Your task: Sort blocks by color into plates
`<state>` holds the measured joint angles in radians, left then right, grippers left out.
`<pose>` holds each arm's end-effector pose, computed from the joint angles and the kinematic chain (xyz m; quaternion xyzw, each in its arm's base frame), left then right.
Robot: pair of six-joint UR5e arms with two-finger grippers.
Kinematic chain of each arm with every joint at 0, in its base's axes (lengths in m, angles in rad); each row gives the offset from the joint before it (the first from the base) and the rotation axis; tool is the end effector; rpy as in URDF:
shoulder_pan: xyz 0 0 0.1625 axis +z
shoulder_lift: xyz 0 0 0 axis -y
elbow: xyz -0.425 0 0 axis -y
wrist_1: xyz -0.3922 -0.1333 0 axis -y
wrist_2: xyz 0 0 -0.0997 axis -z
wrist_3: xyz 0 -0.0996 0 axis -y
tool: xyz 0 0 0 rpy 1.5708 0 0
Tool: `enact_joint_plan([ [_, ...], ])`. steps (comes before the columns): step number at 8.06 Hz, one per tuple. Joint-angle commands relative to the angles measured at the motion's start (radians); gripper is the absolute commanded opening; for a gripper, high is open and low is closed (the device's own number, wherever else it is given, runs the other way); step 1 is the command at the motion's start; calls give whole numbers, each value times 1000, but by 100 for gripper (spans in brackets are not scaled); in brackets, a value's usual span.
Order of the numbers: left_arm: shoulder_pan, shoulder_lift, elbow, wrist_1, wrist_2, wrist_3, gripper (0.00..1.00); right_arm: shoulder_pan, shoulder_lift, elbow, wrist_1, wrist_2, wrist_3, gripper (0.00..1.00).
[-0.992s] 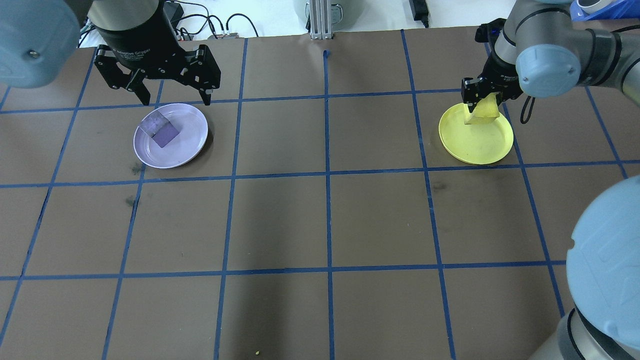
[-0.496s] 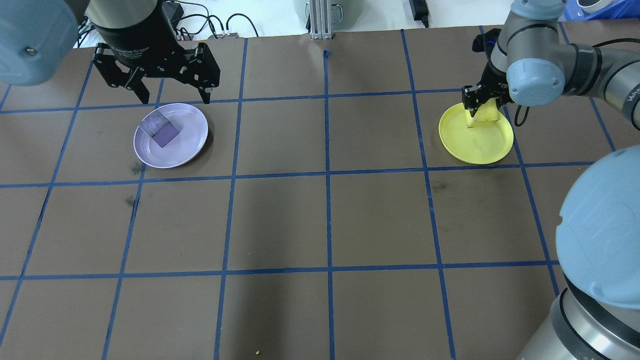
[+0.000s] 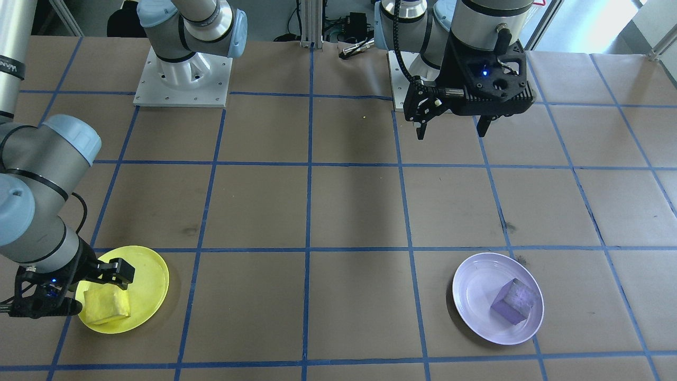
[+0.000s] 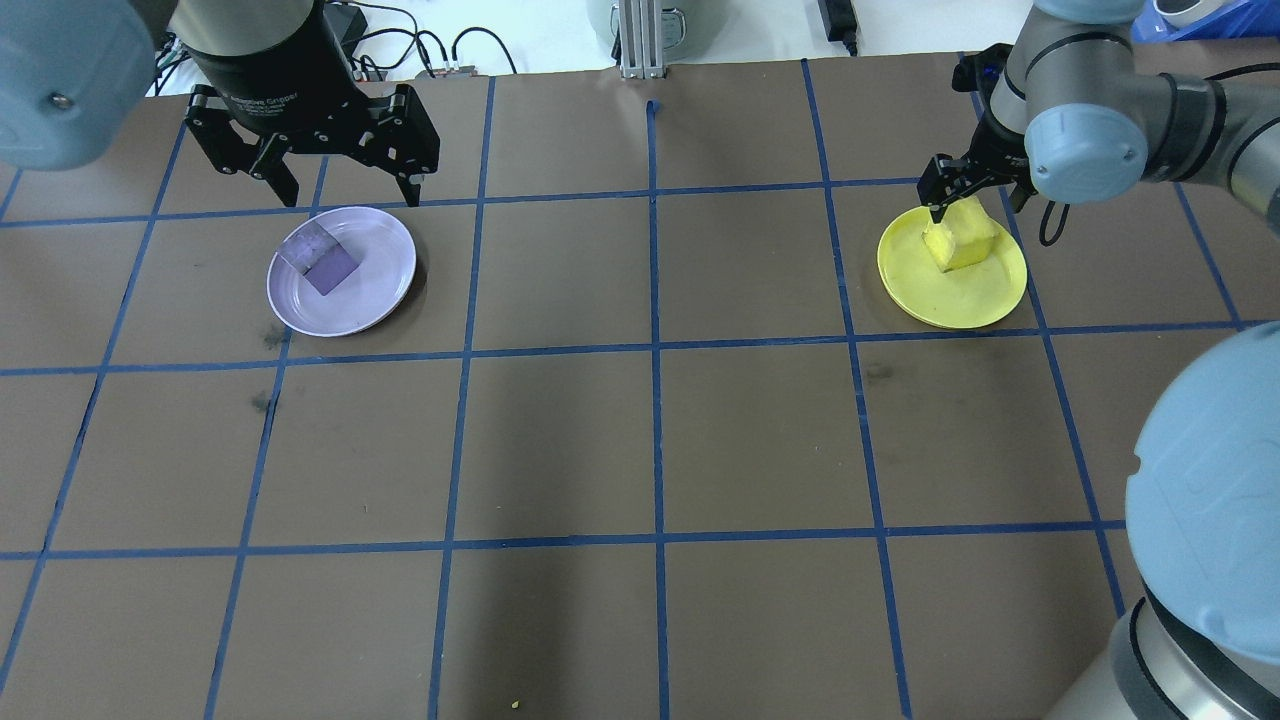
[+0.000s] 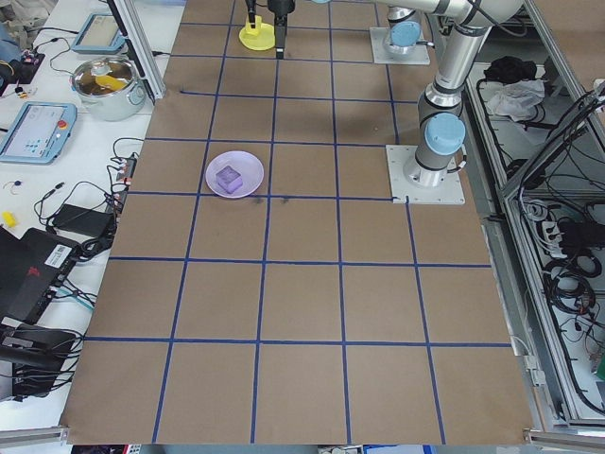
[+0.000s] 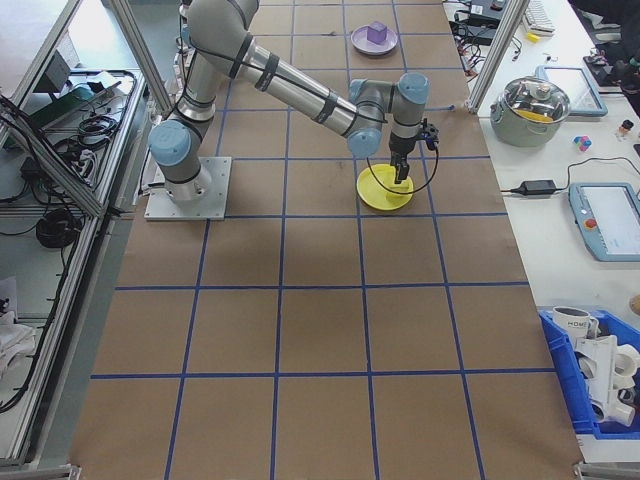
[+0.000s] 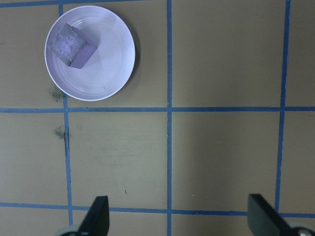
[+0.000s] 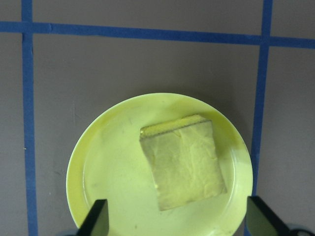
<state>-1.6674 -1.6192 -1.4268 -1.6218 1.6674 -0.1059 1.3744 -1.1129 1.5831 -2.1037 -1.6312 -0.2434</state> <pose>-0.1728 -0.5007 0.5298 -0.0057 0.9986 -0.0270 0.0458 -0.0007 -0.6557 0.2731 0.0225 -0.9988 0.0240 0.0363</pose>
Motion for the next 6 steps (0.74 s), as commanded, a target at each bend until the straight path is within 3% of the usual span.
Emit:
enact_joint_plan([
  [1,0,-1,2,0,0,0,100,3,-163,-5,118,10,0,100],
  [4,0,-1,3,0,0,0,100,8,-382,-3,279,11,3,100],
  [5,0,-1,3,0,0,0,100,9,-468,0,397,19,38,100],
  [6,0,-1,3,2,0,0,100,12,-529,-3,433,48,120,100],
])
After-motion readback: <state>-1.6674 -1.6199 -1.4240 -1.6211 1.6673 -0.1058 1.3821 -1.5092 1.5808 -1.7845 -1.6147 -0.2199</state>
